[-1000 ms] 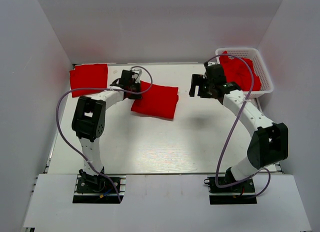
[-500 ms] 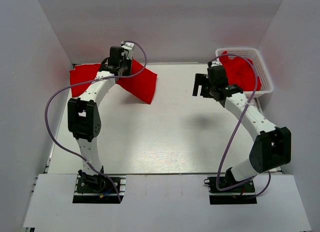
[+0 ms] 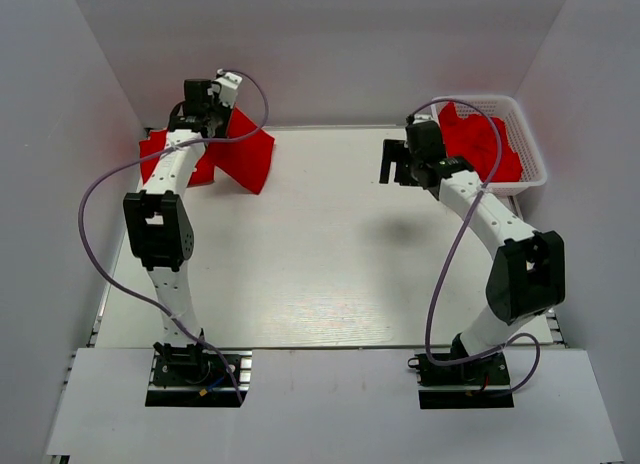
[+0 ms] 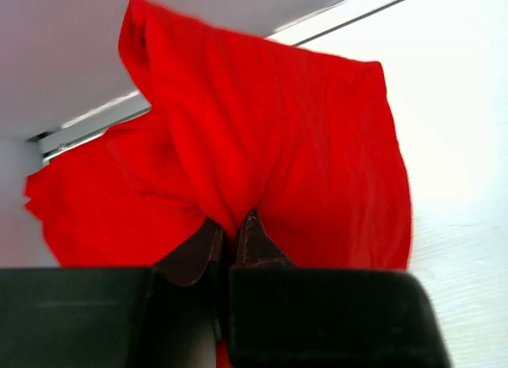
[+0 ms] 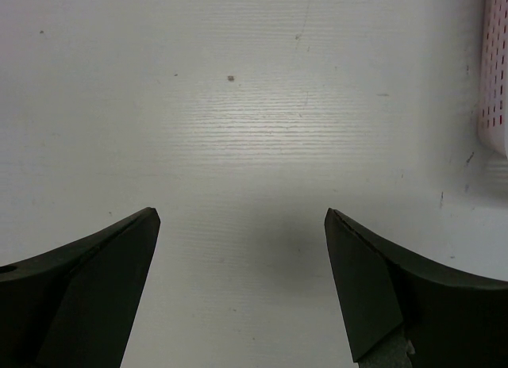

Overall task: Fold and stack the t-shirts
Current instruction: Put the neatly folded tshirt into the corner of the board with the left arm

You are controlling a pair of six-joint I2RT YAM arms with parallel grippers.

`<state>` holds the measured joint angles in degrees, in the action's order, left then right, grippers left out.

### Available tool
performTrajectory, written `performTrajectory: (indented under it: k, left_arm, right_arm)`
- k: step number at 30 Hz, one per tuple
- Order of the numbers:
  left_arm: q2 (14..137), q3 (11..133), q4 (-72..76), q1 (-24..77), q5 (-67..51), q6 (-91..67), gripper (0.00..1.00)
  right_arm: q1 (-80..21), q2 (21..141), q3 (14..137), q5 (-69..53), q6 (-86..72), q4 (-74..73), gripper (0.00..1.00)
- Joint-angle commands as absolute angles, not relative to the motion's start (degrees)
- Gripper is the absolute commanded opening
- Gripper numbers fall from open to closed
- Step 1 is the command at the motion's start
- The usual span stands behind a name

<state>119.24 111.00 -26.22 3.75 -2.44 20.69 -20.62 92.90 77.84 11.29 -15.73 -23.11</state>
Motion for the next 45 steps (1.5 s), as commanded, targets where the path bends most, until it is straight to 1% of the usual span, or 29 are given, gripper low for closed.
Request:
performTrajectory:
  k: [1, 9, 17, 20, 25, 29, 32, 36, 45]
  left_arm:
    - [117.69, 115.66, -26.45, 0.80, -3.52, 24.60, 0.00]
    - [117.69, 116.98, -26.46, -4.03, -4.57, 24.61, 0.00]
    - [119.36, 116.98, -21.89, -7.73, -3.87, 22.86, 0.00]
    - [119.97, 116.98, -19.69, -9.31, -1.50, 21.02, 0.00]
    - [121.38, 115.14, -15.39, -11.60, -0.97, 18.46, 0.00]
    - [123.66, 113.99, -11.87, -13.88, 5.07, 13.29, 0.00]
    - [125.06, 112.76, -7.92, -14.41, 7.02, 11.70, 0.00]
    - [127.43, 112.76, -7.38, -15.64, 4.22, 10.55, 0.00]
    - [130.61, 112.24, -7.29, -16.79, 9.92, 9.40, 0.00]
  right_arm:
    - [-20.48, 94.74, 82.96, 10.46, -14.33, -23.29, 0.90]
    - [-20.57, 99.32, 88.33, 8.88, -13.97, -24.79, 0.90]
    - [-20.48, 103.53, 93.07, 6.51, -13.98, -26.45, 0.90]
    - [-20.66, 105.29, 95.35, 5.98, -14.06, -27.16, 0.90]
    - [-20.65, 107.31, 97.38, 4.48, -14.41, -27.60, 0.90]
    - [-20.66, 108.89, 98.70, 3.43, -14.94, -28.56, 0.90]
    - [-20.83, 110.39, 100.37, 1.85, -14.94, -29.26, 0.90]
    - [-20.74, 112.15, 103.44, 1.76, -15.03, -30.85, 0.90]
    - [-20.92, 112.85, 103.62, 0.53, -15.91, -30.85, 0.90]
